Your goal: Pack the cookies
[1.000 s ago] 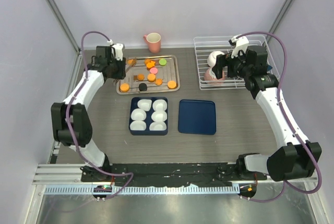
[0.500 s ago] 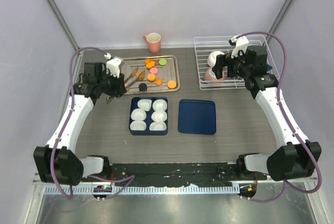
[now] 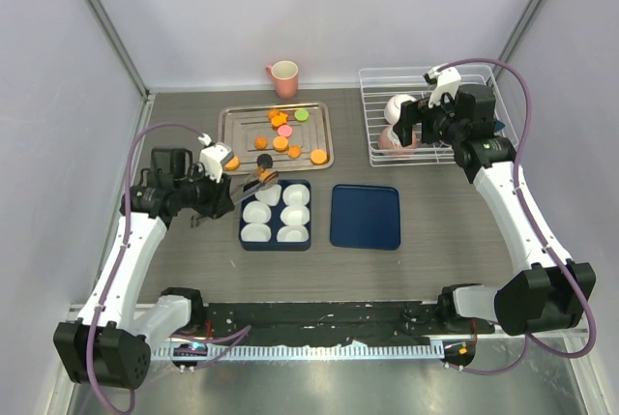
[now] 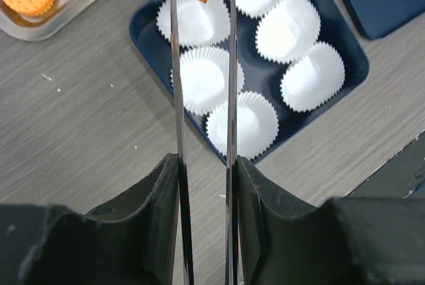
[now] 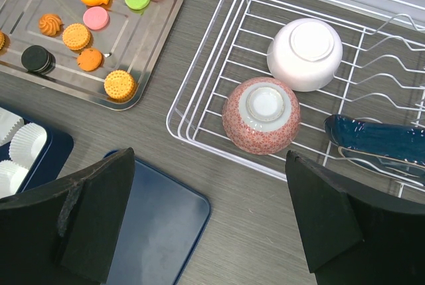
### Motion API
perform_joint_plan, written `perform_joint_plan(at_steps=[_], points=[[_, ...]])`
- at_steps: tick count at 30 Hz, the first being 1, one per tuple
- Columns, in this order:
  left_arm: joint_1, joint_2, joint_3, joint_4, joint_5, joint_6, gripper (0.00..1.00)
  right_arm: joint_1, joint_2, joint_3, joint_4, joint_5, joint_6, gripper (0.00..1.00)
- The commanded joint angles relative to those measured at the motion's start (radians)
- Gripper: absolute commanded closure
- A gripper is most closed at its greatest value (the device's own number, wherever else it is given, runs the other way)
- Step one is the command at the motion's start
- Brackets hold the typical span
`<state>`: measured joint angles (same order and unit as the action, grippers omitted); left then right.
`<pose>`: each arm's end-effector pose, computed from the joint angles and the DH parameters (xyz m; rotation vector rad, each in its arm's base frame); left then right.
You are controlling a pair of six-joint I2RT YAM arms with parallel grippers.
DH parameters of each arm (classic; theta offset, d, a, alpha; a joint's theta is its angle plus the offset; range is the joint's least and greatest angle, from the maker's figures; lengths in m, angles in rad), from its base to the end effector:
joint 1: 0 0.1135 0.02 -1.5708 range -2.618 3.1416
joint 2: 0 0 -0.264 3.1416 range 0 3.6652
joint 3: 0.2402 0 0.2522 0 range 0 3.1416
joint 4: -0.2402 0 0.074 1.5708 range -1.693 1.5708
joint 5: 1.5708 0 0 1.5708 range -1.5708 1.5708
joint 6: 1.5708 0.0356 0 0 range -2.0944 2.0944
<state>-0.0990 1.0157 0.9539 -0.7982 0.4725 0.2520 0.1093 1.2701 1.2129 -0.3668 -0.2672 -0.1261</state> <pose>0.1955 -0.0357 0.3025 0.6187 2.2834 -0.4988 0.2858 0.0408 0.3670 -0.4032 1.9464 0.2554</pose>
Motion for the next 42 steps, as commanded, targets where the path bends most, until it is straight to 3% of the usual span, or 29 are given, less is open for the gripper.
perform_joint_plan(at_steps=[1,42], points=[[-0.004,-0.058,-0.038,-0.050,0.017,0.059,0.66,0.004,0.000,0.004,0.035,0.006,-0.006,0.00],[-0.004,0.043,-0.073,0.034,-0.026,0.072,0.57,0.004,0.011,0.005,0.031,0.008,-0.010,0.00]])
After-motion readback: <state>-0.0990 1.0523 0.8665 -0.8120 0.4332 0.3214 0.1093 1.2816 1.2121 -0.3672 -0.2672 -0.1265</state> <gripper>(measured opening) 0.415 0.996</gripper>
